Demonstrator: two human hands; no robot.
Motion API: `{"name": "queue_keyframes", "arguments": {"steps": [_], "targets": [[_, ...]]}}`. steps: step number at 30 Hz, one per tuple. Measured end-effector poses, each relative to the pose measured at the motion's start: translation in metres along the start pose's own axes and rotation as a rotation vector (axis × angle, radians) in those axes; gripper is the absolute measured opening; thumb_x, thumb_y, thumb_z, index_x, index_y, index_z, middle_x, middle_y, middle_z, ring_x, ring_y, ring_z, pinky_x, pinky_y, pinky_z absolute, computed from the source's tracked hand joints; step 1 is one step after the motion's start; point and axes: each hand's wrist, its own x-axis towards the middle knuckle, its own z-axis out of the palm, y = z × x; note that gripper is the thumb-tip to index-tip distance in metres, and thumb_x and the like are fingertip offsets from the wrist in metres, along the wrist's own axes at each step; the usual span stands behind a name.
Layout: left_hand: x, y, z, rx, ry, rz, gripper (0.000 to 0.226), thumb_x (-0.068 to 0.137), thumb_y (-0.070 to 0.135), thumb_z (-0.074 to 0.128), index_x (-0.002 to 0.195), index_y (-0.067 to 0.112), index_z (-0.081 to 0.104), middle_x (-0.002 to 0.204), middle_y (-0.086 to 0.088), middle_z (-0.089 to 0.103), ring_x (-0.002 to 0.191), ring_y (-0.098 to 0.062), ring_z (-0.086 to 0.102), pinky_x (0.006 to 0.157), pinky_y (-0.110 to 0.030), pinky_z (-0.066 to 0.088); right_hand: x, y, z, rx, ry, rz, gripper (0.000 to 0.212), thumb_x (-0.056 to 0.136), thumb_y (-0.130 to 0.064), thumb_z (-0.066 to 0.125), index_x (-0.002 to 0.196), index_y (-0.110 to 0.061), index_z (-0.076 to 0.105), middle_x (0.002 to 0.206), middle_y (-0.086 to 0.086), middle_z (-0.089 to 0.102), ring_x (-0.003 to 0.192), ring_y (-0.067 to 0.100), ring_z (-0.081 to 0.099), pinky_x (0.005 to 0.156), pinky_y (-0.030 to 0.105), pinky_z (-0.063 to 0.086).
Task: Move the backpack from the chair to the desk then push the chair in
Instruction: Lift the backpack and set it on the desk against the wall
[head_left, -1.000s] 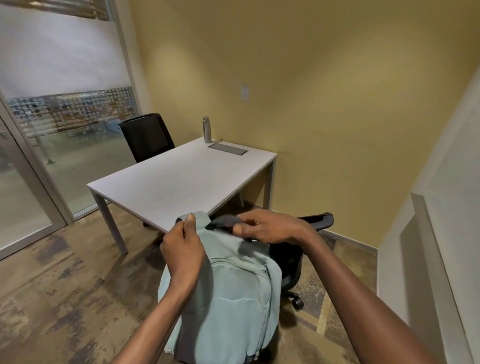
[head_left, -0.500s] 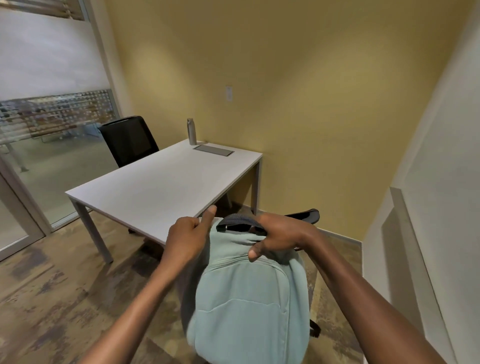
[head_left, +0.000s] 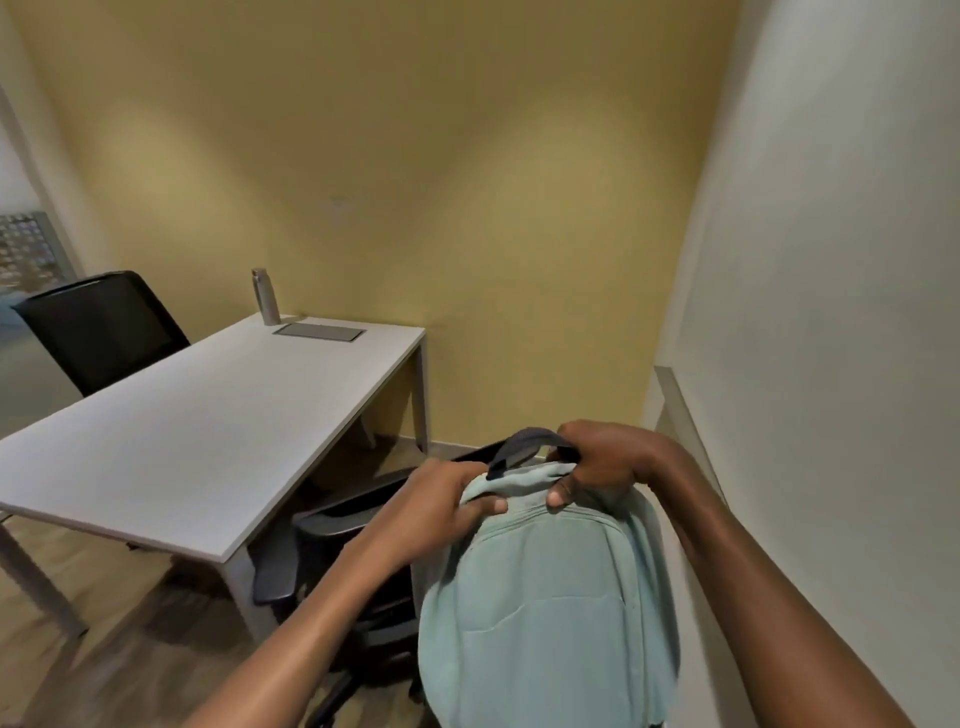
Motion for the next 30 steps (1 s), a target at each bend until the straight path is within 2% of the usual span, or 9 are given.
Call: {"name": "queue_keyframes", "arguments": {"steps": [3, 5, 8, 12, 16, 19, 21, 25, 30], "targets": [[0.03, 0.012, 0.023, -0.045, 0.05, 0.088, 0.014, 0.092, 0.039, 0.065, 0.091, 0.025, 0.067, 0.07, 0.003, 0.067, 0.062, -0.01, 0.058, 0.057, -0.028, 0.043, -0.01, 0.03, -0.011, 0.016, 0.029, 0.11, 0.024, 0.079, -0.03, 0.08, 0.092, -0.014, 0.067, 0.078, -0.001, 0.066, 0.072, 0.019, 0.06, 0.065, 0.03, 0.046], [0.051, 0.018, 0.037, -0.109, 0.092, 0.105, 0.017, 0.094, 0.035, 0.063, 0.085, 0.02, 0.066, 0.066, -0.002, 0.063, 0.057, -0.014, 0.052, 0.056, -0.03, 0.038, -0.015, 0.048, -0.019, 0.056, 0.058, 0.161, 0.023, 0.079, -0.032, 0.08, 0.09, -0.014, 0.071, 0.071, -0.003, 0.063, 0.065, 0.016, 0.057, 0.062, 0.029, 0.043], [0.085, 0.027, 0.054, -0.195, 0.096, 0.092, 0.019, 0.095, 0.034, 0.061, 0.091, 0.017, 0.069, 0.071, -0.008, 0.065, 0.058, -0.015, 0.051, 0.057, -0.032, 0.039, -0.022, 0.076, -0.029, 0.11, 0.115, 0.237, 0.023, 0.078, -0.035, 0.08, 0.09, -0.017, 0.071, 0.067, -0.005, 0.061, 0.062, 0.015, 0.056, 0.06, 0.029, 0.041], [0.132, 0.038, 0.072, -0.321, 0.109, 0.093, 0.018, 0.095, 0.032, 0.061, 0.093, 0.018, 0.072, 0.076, -0.015, 0.069, 0.06, -0.015, 0.053, 0.057, -0.031, 0.04, -0.031, 0.116, -0.048, 0.141, 0.127, 0.288, 0.03, 0.069, -0.044, 0.085, 0.086, -0.024, 0.07, 0.076, -0.008, 0.068, 0.072, 0.013, 0.062, 0.065, 0.031, 0.045], [0.179, 0.043, 0.084, -0.418, 0.131, 0.081, 0.014, 0.094, 0.027, 0.063, 0.095, 0.023, 0.076, 0.068, 0.001, 0.069, 0.058, -0.006, 0.051, 0.055, -0.022, 0.039, -0.031, 0.156, -0.064, 0.084, 0.109, 0.38, 0.045, 0.055, -0.05, 0.091, 0.087, -0.034, 0.063, 0.085, -0.015, 0.065, 0.078, 0.004, 0.061, 0.065, 0.026, 0.048], [0.212, 0.044, 0.09, -0.432, 0.134, 0.074, 0.014, 0.094, 0.028, 0.062, 0.093, 0.025, 0.076, 0.062, 0.008, 0.061, 0.055, -0.005, 0.046, 0.053, -0.022, 0.035, -0.011, 0.184, -0.072, -0.002, 0.186, 0.411, 0.031, 0.066, -0.037, 0.088, 0.083, -0.023, 0.066, 0.079, -0.005, 0.063, 0.073, 0.014, 0.06, 0.062, 0.031, 0.046], [0.235, 0.043, 0.093, -0.436, 0.137, 0.073, 0.015, 0.094, 0.028, 0.063, 0.093, 0.024, 0.077, 0.064, 0.006, 0.065, 0.057, -0.006, 0.046, 0.055, -0.024, 0.035, 0.005, 0.2, -0.08, -0.055, 0.24, 0.423, 0.029, 0.072, -0.033, 0.083, 0.094, -0.02, 0.07, 0.086, 0.0, 0.066, 0.081, 0.021, 0.063, 0.068, 0.035, 0.05], [0.283, 0.036, 0.091, -0.442, 0.171, 0.074, 0.014, 0.093, 0.027, 0.064, 0.087, 0.022, 0.076, 0.051, 0.018, 0.049, 0.048, -0.001, 0.037, 0.046, -0.017, 0.028, 0.039, 0.229, -0.108, -0.158, 0.328, 0.428, 0.03, 0.077, -0.032, 0.077, 0.106, -0.027, 0.069, 0.093, -0.001, 0.065, 0.087, 0.023, 0.062, 0.068, 0.033, 0.047], [0.35, 0.018, 0.085, -0.406, 0.199, 0.087, 0.02, 0.094, 0.029, 0.063, 0.085, 0.015, 0.074, 0.061, 0.009, 0.052, 0.052, -0.004, 0.036, 0.049, -0.023, 0.028, 0.091, 0.266, -0.142, -0.217, 0.424, 0.405, 0.028, 0.081, -0.029, 0.074, 0.108, -0.029, 0.069, 0.099, 0.001, 0.067, 0.089, 0.026, 0.062, 0.069, 0.033, 0.046]]}}
